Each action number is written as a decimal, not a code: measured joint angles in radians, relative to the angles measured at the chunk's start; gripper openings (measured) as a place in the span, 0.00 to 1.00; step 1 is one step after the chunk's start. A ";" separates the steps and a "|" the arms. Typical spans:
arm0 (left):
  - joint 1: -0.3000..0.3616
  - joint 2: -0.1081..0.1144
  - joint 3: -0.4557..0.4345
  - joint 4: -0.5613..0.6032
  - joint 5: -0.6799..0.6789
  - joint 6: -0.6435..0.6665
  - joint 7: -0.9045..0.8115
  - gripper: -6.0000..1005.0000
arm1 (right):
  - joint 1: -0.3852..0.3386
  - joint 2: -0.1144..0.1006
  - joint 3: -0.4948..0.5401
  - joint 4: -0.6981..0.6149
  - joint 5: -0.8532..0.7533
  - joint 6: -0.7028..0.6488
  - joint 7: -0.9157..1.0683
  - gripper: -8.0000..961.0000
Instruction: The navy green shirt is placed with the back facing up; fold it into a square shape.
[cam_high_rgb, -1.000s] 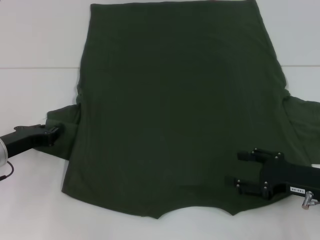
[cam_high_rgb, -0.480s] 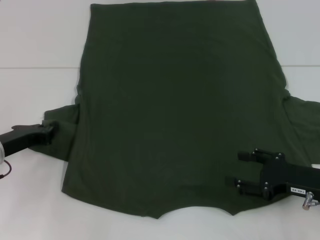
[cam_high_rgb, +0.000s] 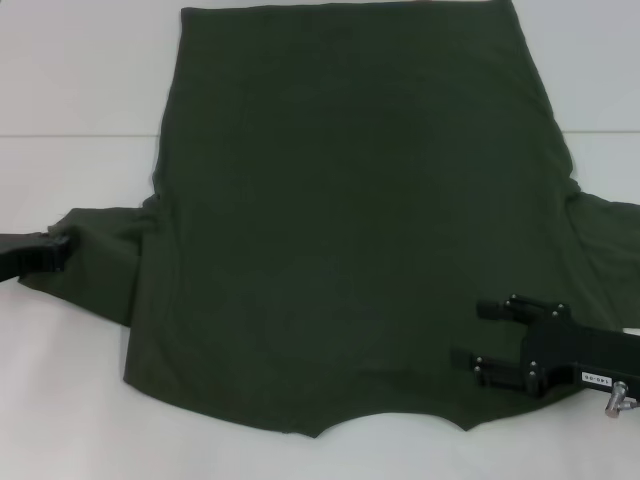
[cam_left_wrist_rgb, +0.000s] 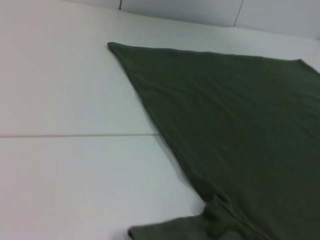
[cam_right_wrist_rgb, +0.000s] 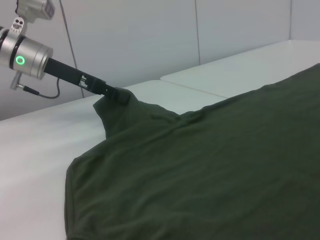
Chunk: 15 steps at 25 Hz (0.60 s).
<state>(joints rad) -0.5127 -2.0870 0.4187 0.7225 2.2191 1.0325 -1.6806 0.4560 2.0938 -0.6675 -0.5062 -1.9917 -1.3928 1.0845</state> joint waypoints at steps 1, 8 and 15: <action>-0.002 0.001 0.000 0.011 0.012 0.002 -0.008 0.01 | 0.001 0.000 0.000 0.000 0.000 0.000 0.000 0.86; -0.021 0.012 0.003 0.087 0.086 0.051 -0.089 0.02 | 0.005 0.001 -0.001 0.000 0.001 0.005 0.000 0.86; -0.034 0.021 0.020 0.142 0.099 0.076 -0.141 0.02 | 0.008 0.002 -0.003 0.000 0.001 0.018 0.000 0.86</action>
<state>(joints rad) -0.5467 -2.0664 0.4386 0.8644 2.3180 1.1086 -1.8214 0.4639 2.0955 -0.6704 -0.5058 -1.9910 -1.3749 1.0845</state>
